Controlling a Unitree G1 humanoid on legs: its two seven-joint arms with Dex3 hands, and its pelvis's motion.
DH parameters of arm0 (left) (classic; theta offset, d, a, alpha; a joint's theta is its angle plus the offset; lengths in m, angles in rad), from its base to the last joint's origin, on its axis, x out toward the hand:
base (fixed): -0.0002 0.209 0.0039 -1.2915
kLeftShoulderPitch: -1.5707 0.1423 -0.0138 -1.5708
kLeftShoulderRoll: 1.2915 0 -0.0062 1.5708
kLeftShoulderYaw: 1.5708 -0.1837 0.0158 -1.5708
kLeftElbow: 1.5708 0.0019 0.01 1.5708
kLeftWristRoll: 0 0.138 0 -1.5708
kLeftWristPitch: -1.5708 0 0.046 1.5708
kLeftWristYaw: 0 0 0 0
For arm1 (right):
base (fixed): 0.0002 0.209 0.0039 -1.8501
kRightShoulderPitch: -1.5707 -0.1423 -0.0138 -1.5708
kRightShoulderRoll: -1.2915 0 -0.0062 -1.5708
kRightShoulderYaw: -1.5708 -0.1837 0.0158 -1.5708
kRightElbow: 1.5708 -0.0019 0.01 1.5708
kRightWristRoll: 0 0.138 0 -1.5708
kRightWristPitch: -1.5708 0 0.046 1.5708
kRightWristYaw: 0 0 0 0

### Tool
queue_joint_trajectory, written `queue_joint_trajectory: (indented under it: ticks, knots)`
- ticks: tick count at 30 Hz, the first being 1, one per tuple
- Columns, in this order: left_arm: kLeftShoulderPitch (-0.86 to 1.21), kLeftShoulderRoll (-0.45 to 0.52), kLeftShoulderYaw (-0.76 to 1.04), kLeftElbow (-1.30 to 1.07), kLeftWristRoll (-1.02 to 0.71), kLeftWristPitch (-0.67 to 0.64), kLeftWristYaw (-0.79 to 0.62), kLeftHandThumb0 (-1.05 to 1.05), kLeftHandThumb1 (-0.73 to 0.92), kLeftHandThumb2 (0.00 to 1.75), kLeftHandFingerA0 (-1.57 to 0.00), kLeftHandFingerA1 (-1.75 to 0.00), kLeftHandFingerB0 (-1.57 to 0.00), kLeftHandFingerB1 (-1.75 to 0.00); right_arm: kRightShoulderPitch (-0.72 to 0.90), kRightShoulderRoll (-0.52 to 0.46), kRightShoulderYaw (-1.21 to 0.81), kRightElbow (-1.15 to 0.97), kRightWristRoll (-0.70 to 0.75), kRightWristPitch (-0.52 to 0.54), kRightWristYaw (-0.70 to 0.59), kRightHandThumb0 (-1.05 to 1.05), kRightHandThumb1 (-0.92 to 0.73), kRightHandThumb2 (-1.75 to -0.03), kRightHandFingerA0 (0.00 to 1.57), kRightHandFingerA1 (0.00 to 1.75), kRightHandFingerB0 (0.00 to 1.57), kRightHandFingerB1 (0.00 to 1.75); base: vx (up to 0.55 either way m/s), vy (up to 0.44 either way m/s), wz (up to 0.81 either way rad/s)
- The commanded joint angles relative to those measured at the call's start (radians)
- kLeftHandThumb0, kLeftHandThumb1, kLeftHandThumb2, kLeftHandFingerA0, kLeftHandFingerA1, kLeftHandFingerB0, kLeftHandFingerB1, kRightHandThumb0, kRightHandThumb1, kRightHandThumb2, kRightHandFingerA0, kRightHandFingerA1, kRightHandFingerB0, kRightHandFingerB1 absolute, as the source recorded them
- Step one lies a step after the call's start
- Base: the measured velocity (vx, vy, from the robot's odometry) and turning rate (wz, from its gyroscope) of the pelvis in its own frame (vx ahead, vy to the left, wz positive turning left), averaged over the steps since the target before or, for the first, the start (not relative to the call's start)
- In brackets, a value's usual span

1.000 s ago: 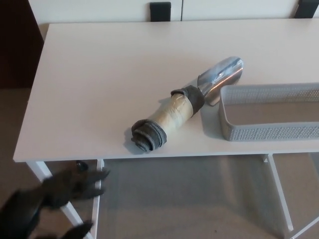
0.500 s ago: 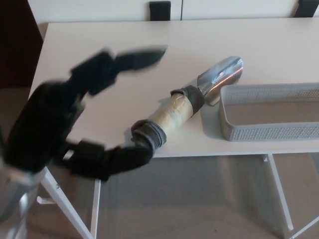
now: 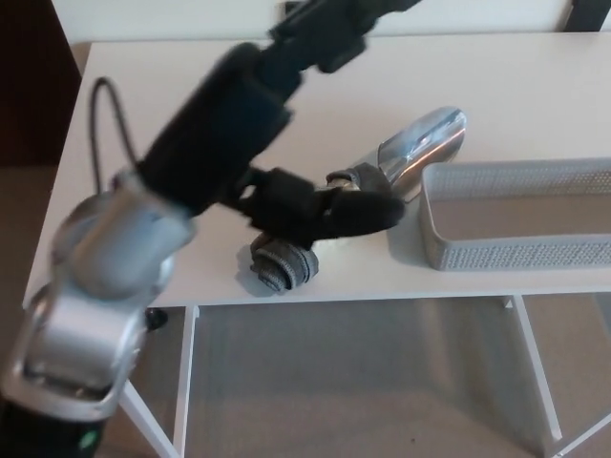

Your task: The robot walks towards a desk on which a shovel is kept on the left hand side and a container is kept on the right hand side. The robot picks up the shovel using its left hand and places it in the container.

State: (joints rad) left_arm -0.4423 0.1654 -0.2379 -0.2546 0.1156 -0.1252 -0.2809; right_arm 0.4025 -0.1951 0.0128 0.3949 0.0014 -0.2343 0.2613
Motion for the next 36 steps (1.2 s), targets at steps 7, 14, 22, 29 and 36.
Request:
queue_joint_trajectory:
  ticks: [7,14,22,29,36]
  knots:
    - [-0.196,-0.114,-0.328,0.617,0.582,0.526,0.313,-0.77,0.45,0.81,0.0,0.0,0.0,-0.02,0.023,-0.06,0.051,-0.073,-0.118,0.024,-0.031,-0.4,-0.61,-0.58,0.69,0.49,0.52,0.42,0.0,0.0,0.0]
    - [-0.252,-0.136,-0.36,0.766,0.593,0.547,0.389,-0.72,0.43,0.78,0.0,0.0,0.0,-0.05,0.009,-0.065,0.058,-0.059,-0.126,-0.002,-0.032,-0.4,-0.6,-0.58,0.65,0.47,0.54,0.43,0.0,0.0,0.0]
    - [-0.265,-0.15,-0.362,0.823,0.609,0.565,0.484,-0.7,0.43,0.77,0.0,0.0,0.0,-0.06,0.015,-0.07,0.07,-0.078,-0.145,0.008,-0.038,-0.41,-0.6,-0.58,0.61,0.46,0.52,0.43,0.0,0.0,0.0]
    - [-0.264,-0.168,-0.357,0.85,0.624,0.563,0.567,-0.71,0.43,0.77,0.0,0.0,0.0,-0.07,0.011,-0.078,0.085,-0.078,-0.169,0.013,-0.043,-0.4,-0.61,-0.58,0.6,0.46,0.53,0.43,0.0,0.0,0.0]
    - [-0.245,-0.191,-0.396,0.884,0.663,0.569,0.605,-0.69,0.43,0.78,0.0,-0.04,0.0,-0.1,0.018,-0.09,0.113,-0.105,-0.194,0.026,-0.04,-0.4,-0.61,-0.58,0.6,0.46,0.53,0.42,0.0,0.0,0.0]
